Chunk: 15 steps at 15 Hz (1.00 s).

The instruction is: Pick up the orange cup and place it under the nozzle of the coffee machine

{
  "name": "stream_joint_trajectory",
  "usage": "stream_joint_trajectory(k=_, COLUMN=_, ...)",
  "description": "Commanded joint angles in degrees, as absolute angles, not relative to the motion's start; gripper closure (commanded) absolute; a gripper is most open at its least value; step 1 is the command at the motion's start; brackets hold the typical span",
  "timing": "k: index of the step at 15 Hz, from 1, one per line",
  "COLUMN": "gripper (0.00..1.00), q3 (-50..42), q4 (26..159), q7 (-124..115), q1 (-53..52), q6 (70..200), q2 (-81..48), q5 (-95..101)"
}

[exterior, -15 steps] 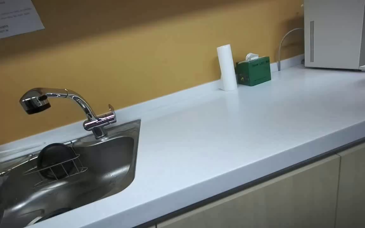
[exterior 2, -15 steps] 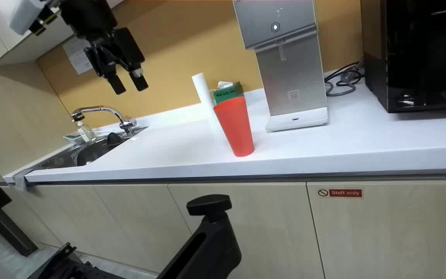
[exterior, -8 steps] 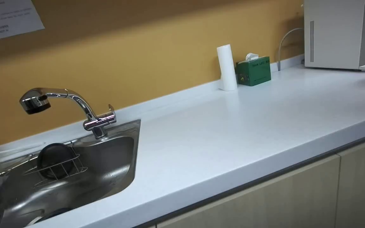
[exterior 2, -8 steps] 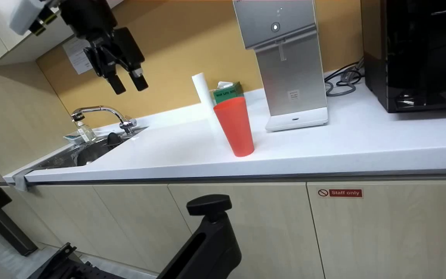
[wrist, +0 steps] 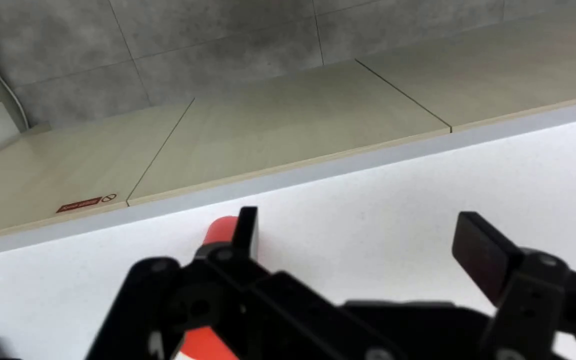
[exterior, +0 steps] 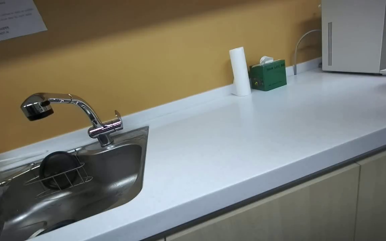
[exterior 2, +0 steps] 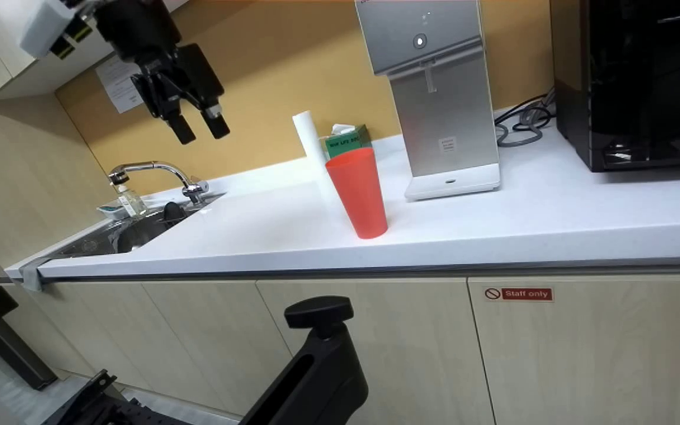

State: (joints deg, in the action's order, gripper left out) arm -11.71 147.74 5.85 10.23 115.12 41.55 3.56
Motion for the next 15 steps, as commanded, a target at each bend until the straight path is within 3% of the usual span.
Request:
stream_joint_trajectory(k=1, gripper=0.0, q3=-9.9, q4=152.8, q7=3.6, q1=11.4, q6=124.8, q2=42.8, q5=5.0)
stream_joint_trajectory(k=9, gripper=0.0, q3=-6.8, q4=160.7, q7=-0.9, q1=17.8, q6=155.7, q2=37.2, q5=7.5)
stream_joint_trajectory(k=15, gripper=0.0, q3=-3.4, q4=160.6, q7=-4.7, q1=24.4, q6=161.3, q2=29.1, q5=8.8)
